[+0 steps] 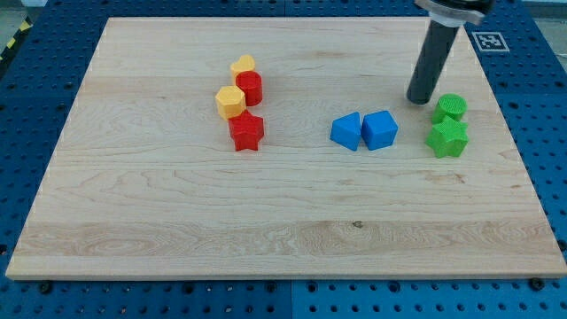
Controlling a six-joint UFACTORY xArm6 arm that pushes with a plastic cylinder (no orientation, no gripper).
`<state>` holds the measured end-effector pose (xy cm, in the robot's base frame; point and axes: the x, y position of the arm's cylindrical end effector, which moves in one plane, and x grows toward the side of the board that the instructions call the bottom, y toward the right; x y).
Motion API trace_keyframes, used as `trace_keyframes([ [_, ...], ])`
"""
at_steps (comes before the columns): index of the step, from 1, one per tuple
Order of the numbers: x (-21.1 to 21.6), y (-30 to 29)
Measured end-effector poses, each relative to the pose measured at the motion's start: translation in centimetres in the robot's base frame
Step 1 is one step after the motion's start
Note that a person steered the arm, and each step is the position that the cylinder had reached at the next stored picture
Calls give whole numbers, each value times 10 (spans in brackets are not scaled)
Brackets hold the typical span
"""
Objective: Push the green star right side of the blue cube
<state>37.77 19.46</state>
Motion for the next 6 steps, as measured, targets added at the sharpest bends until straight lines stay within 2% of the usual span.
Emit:
trace_keyframes([
  [2,-5,84],
  [3,36,124],
  [4,99,114],
  [5,109,92],
  [6,97,86],
])
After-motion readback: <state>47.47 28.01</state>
